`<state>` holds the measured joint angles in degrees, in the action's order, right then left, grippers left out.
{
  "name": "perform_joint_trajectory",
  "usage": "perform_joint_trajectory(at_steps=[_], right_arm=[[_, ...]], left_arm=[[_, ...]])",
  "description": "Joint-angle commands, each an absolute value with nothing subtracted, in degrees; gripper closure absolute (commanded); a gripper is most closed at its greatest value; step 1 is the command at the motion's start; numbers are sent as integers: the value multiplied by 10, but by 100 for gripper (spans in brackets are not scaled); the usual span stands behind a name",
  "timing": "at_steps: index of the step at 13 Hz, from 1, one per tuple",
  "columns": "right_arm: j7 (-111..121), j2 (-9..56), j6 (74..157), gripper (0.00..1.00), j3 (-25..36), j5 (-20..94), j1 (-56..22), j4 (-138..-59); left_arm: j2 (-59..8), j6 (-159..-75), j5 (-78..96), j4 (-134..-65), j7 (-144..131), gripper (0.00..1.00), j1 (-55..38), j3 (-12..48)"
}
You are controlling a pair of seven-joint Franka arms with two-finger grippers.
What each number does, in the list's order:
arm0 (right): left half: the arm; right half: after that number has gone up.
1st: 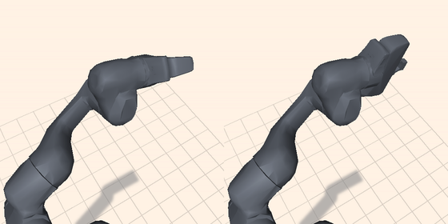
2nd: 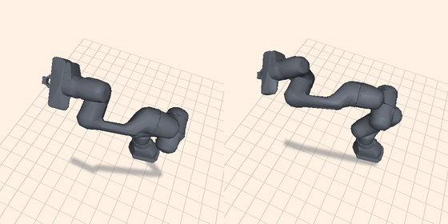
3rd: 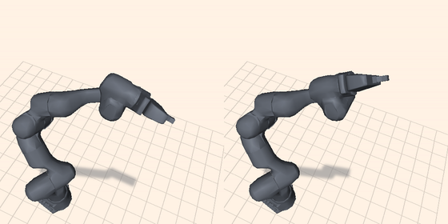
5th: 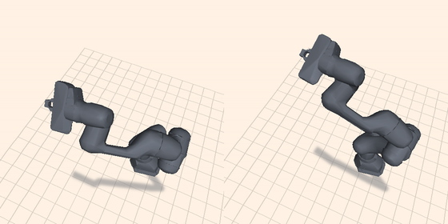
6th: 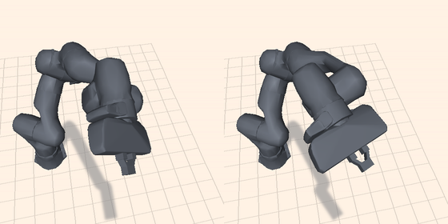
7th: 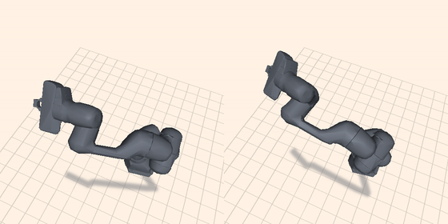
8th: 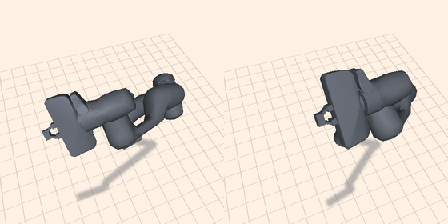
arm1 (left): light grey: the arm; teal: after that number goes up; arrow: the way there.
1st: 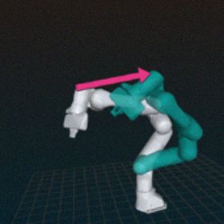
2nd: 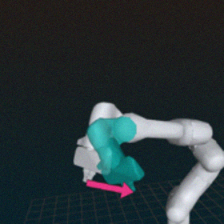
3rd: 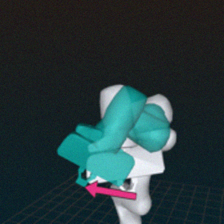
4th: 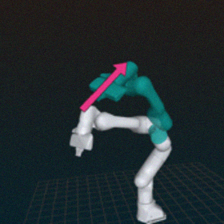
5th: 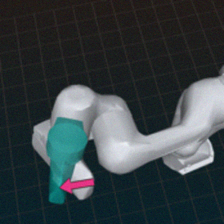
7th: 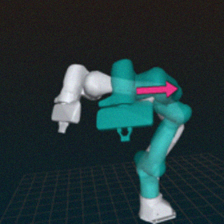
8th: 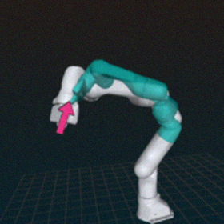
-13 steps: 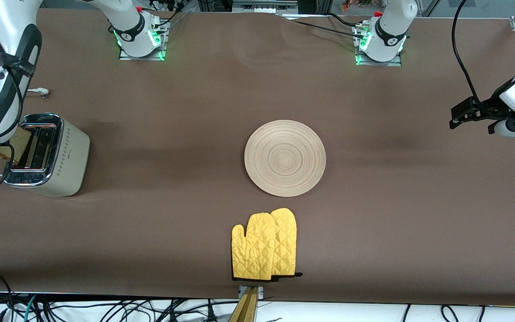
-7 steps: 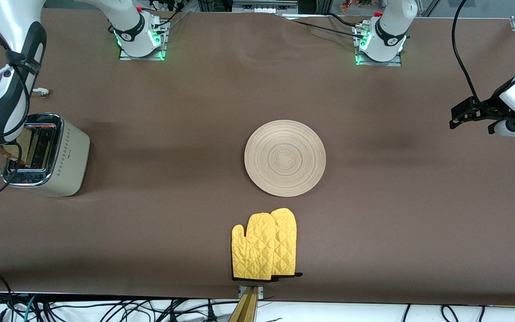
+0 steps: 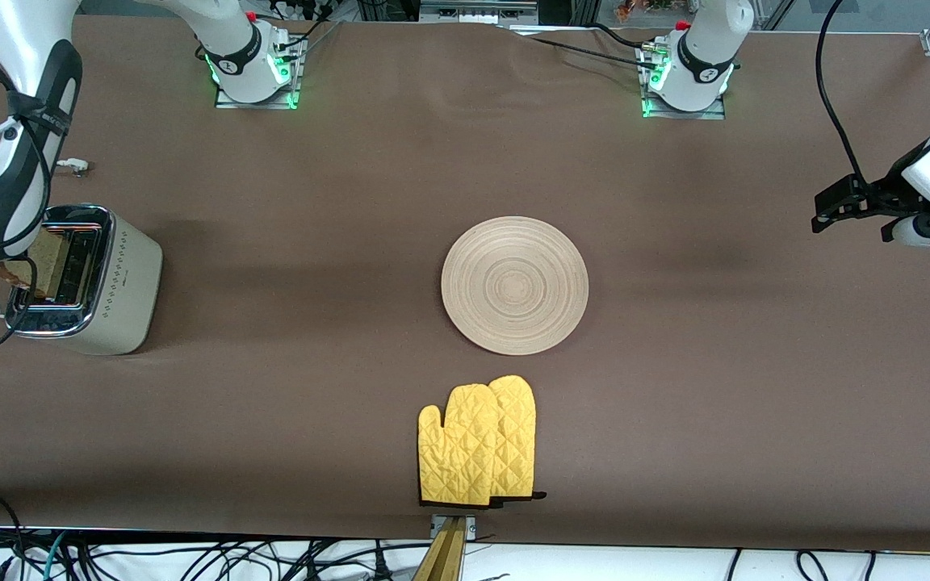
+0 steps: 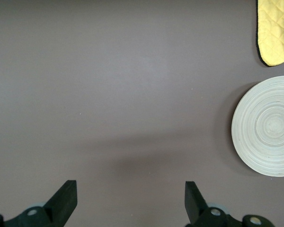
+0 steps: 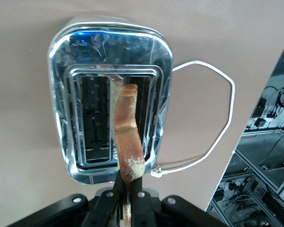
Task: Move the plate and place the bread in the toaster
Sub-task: 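Lower the bread slice into the toaster slot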
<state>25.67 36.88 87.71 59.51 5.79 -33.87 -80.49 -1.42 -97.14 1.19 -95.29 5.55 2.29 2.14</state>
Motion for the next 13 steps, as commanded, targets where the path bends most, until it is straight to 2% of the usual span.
perform_joint_trajectory(at_steps=[1,8,13], right_arm=[[285,366,900,100,594,66,-312,-812],[281,383,932,100,564,102,-267,-811],[265,417,935,100,563,176,-267,-813]], left_arm=[[-22,-961,18,-934,65,0,25,24],[-22,-961,18,-934,66,0,25,24],[-22,-961,18,-934,66,0,24,25]])
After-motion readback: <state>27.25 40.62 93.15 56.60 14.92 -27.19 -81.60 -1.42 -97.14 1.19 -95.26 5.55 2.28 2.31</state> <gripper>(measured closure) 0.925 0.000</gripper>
